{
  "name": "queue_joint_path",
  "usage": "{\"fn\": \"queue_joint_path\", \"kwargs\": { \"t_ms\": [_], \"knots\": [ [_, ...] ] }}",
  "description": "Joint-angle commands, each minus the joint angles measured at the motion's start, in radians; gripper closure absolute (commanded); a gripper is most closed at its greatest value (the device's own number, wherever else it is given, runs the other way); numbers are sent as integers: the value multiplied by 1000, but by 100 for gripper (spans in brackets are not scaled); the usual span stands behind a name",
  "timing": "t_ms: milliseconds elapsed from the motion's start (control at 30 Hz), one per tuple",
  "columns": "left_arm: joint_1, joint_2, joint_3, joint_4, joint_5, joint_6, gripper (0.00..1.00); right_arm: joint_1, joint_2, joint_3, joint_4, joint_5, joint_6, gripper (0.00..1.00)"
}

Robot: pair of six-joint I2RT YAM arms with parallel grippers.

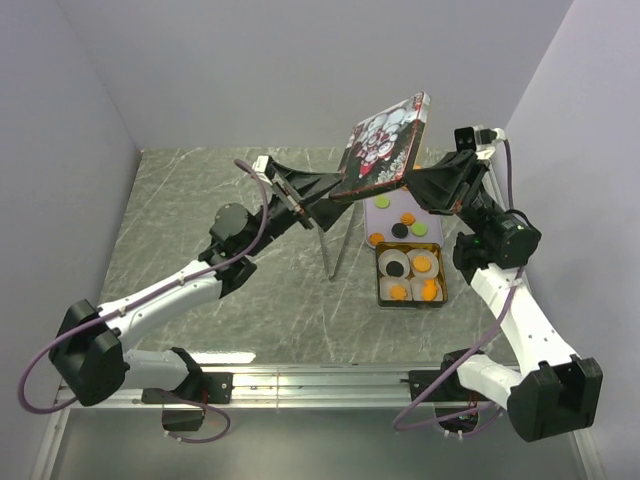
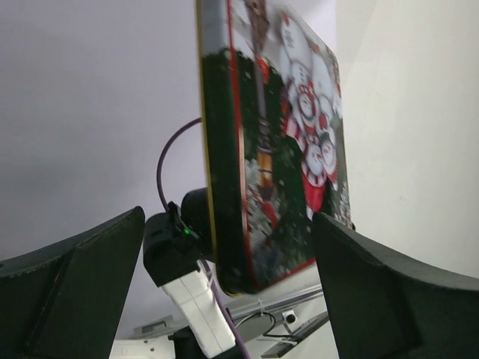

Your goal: Pack the cookies

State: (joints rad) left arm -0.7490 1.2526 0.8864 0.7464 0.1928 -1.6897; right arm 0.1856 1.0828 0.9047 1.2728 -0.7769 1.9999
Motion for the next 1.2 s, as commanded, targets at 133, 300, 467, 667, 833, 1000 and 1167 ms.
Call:
{"fn": "queue_joint_path", "kwargs": {
  "t_ms": [133, 300, 467, 667, 833, 1000, 1167],
  "knots": [
    [-39, 71, 134, 5, -82, 81, 7, 47, -93, -81, 293, 68, 542, 100],
    [-43, 18, 111, 10, -139, 123, 24, 68, -133, -165, 298, 68, 543, 100],
    [-10, -56, 79, -27, -112, 180, 67, 69, -127, -194, 281, 36, 510, 100],
    [88, -82, 68, -71, 34, 191, 99, 68, -118, -165, 40, -83, 343, 92],
    [166, -90, 66, -82, 135, 202, 99, 68, -201, 54, -941, -203, -345, 42],
    [221, -71, 48, -44, 201, 182, 99, 58, -159, 220, -1386, -128, -677, 33],
    [221, -48, 46, -42, 212, 199, 99, 57, -92, 281, -1498, -38, -768, 32]
  ]
}}
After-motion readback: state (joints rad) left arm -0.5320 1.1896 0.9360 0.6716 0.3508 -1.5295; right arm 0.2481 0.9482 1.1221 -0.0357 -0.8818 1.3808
